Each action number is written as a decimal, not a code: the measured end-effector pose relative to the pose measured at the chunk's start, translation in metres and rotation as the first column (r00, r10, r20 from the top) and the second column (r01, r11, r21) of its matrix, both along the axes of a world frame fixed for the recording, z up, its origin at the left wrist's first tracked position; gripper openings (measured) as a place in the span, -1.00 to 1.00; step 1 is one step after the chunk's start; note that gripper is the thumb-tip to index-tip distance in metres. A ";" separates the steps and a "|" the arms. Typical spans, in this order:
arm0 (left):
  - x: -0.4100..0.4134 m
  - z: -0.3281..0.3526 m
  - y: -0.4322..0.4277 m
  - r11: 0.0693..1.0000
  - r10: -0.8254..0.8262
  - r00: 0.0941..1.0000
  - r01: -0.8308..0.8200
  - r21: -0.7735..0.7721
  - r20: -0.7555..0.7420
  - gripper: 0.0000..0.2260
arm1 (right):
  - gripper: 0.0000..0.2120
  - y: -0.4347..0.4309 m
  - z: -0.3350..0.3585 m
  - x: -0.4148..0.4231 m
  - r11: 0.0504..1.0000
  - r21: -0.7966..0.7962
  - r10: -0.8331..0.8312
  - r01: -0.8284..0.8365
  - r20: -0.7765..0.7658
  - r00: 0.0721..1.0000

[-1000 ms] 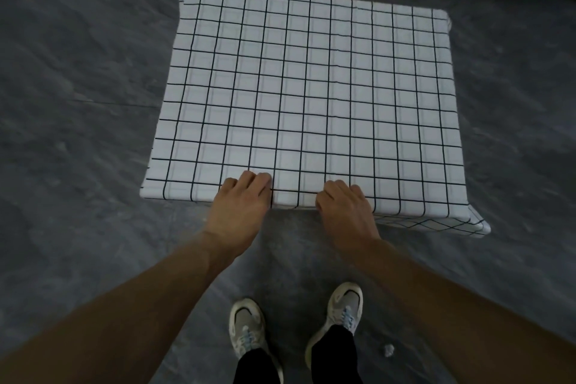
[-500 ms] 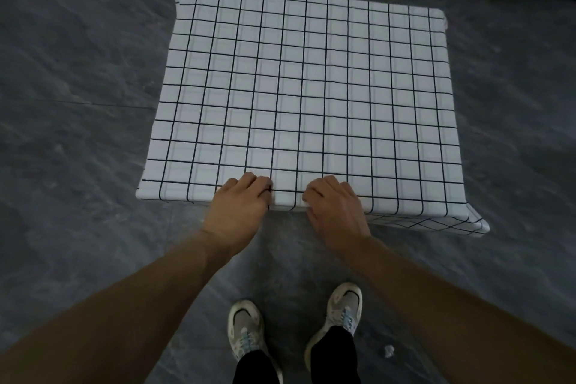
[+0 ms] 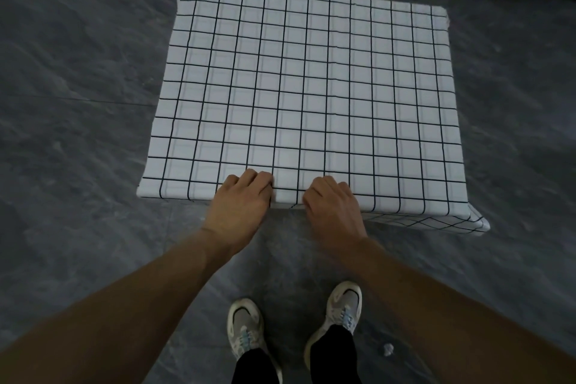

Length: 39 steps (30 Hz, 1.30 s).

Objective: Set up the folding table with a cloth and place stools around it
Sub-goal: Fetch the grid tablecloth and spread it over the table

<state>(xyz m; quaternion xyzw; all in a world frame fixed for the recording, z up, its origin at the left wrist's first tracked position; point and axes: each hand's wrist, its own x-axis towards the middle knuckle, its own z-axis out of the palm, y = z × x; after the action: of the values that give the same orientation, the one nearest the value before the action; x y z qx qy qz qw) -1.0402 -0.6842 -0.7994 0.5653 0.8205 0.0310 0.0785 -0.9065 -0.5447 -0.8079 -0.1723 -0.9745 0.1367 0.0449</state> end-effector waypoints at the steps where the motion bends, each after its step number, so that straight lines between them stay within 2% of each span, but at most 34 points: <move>1: 0.000 0.001 -0.001 1.000 0.001 1.000 -0.001 0.010 0.013 -0.77 | -0.76 0.000 0.000 0.001 1.000 0.002 0.003 -0.003 0.000 1.000; 5: -0.006 0.004 -0.005 0.999 -0.007 0.999 0.005 0.054 0.041 -0.73 | -0.76 0.000 0.000 0.004 1.000 -0.014 0.007 -0.008 -0.038 0.999; 8: -0.008 0.002 -0.004 0.995 -0.040 0.999 0.038 0.088 0.027 -0.78 | -0.80 -0.001 -0.002 -0.001 1.000 0.003 0.015 -0.015 -0.096 0.995; 14: -0.006 -0.007 -0.009 0.984 -0.105 0.994 0.106 0.142 -0.016 -0.85 | -0.76 -0.007 -0.012 -0.002 0.997 0.065 0.060 -0.052 -0.136 0.989; 21: -0.009 -0.011 -0.009 0.982 -0.125 0.991 0.129 0.140 -0.042 -0.86 | -0.79 -0.006 -0.014 -0.002 0.997 0.066 0.050 -0.044 -0.090 0.995; 27: -0.003 -0.012 -0.022 0.990 -0.094 0.995 0.095 0.103 -0.017 -0.79 | -0.81 -0.015 -0.008 0.007 0.997 0.044 0.065 -0.066 0.023 0.998; 30: -0.006 -0.013 -0.024 0.991 -0.113 0.993 0.114 0.072 -0.023 -0.76 | -0.82 -0.013 -0.004 0.007 0.998 0.006 0.063 -0.063 0.026 0.998; 31: -0.011 -0.011 -0.024 0.988 -0.139 0.990 0.141 0.063 -0.025 -0.74 | -0.79 -0.010 -0.002 0.006 0.998 -0.042 0.057 -0.056 0.033 0.998; 32: -0.017 -0.010 -0.023 0.985 -0.163 0.987 0.163 0.054 -0.015 -0.71 | -0.68 -0.004 -0.001 0.005 0.994 -0.099 0.044 -0.037 0.067 0.997; 35: -0.036 -0.010 -0.023 0.995 -0.095 0.992 0.096 -0.011 0.077 -0.42 | -0.17 0.013 -0.002 0.002 0.986 -0.166 0.031 0.016 0.272 0.962; 37: -0.043 -0.013 -0.024 0.997 0.000 0.995 0.008 -0.077 0.095 -0.30 | -0.05 0.018 -0.007 -0.002 0.989 -0.136 -0.004 0.053 0.334 0.943; 39: -0.046 -0.020 -0.026 0.988 0.016 0.999 -0.008 -0.156 0.050 -0.28 | -0.05 0.019 -0.011 -0.005 0.994 -0.084 -0.033 0.069 0.374 0.927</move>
<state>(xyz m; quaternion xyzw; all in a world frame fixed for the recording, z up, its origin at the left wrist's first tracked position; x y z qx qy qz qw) -1.0864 -0.7099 -0.8189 0.5514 0.8216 -0.0181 0.1432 -0.9111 -0.5252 -0.8187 -0.2223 -0.9528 0.1468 -0.1454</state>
